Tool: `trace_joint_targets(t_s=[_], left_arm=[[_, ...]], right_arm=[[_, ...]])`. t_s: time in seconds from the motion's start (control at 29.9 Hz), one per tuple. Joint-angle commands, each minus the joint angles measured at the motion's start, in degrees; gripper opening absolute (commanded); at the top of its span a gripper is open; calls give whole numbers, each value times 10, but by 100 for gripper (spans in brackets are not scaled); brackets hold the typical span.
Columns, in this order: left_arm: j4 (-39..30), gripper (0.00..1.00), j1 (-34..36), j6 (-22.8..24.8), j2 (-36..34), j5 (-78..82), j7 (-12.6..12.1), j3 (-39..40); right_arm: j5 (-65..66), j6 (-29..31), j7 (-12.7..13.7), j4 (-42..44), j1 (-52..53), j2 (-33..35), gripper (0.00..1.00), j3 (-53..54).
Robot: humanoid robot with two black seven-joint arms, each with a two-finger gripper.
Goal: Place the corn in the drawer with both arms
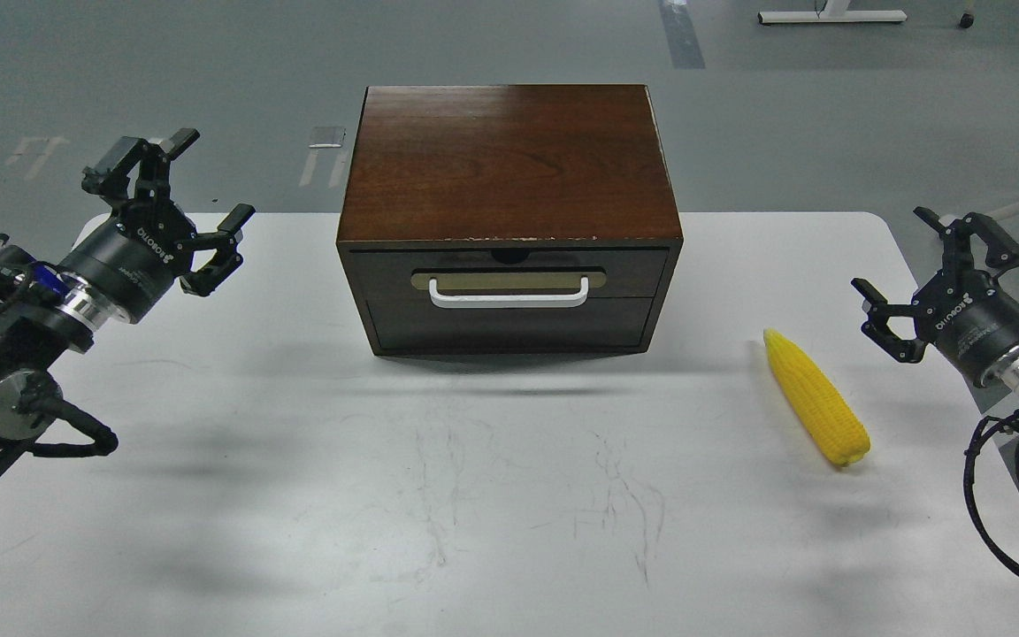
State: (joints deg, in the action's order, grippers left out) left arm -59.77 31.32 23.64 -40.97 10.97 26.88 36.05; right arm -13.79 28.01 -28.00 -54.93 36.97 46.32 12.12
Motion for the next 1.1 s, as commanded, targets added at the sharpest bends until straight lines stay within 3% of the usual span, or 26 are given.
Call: trace_joint_targets(t_s=[0.0, 0.37, 0.63, 0.8, 1.0, 1.07], left_arm=[[0, 99, -6, 1, 1, 1, -1, 2], [6, 99, -7, 17, -4, 4, 1, 2], [-11, 99, 37, 37, -65, 49, 11, -4], [-94, 99, 111, 44, -138, 164, 11, -5], [-177, 99, 196, 44, -142, 335, 11, -7], [-205, 99, 229, 44, -138, 471, 11, -9]], right_arm=[[0, 0, 0, 0, -1, 0, 100, 0], [1, 0, 0, 0, 5, 0, 100, -2], [1, 0, 0, -1, 7, 1, 100, -2], [2, 0, 0, 0, 7, 2, 100, -2], [3, 0, 0, 0, 7, 2, 100, -1], [3, 0, 0, 0, 8, 2, 100, -1]])
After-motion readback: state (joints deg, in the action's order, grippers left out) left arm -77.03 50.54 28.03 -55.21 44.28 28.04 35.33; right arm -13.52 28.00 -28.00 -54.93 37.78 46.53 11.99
